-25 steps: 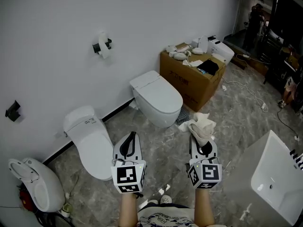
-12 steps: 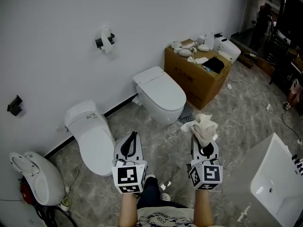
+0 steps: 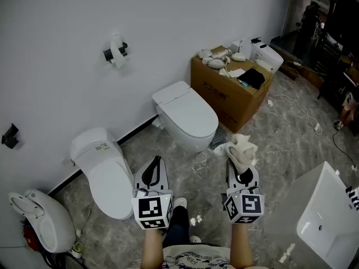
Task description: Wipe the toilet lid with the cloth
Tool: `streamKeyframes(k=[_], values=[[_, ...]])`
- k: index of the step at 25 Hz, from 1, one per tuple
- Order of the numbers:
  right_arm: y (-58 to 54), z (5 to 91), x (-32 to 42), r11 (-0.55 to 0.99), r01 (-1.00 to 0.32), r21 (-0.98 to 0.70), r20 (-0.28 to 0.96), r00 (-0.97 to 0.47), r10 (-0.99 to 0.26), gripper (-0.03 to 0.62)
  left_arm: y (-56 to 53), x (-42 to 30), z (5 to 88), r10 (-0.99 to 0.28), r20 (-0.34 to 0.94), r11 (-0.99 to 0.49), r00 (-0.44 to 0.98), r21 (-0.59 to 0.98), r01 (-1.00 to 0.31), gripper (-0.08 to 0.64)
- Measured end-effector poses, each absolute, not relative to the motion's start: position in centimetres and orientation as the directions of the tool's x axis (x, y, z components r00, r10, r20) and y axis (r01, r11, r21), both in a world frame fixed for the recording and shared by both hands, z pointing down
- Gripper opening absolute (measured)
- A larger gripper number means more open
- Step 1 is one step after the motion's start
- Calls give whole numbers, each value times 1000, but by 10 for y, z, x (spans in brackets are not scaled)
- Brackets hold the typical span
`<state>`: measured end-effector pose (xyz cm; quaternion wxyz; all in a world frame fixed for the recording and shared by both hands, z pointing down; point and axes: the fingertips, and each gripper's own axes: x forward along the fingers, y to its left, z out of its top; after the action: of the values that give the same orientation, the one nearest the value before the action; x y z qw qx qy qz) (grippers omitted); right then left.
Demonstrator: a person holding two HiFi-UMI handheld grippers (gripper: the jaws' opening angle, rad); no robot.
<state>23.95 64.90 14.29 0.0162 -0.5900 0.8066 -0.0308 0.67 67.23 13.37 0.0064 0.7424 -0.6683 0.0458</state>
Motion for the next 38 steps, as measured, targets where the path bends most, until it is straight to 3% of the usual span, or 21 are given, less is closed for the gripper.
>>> streamKeyframes(k=[20,38], values=[[377,132,169,257,-964,-62,-3,-258,-966,110,386,-73,115,-988,41,-153,151,-57,-987,15],[252,172,137,274,-959,-68,71,-278,-958,110,271,-110,161,-984,132,-124,117,-43,-991,15]])
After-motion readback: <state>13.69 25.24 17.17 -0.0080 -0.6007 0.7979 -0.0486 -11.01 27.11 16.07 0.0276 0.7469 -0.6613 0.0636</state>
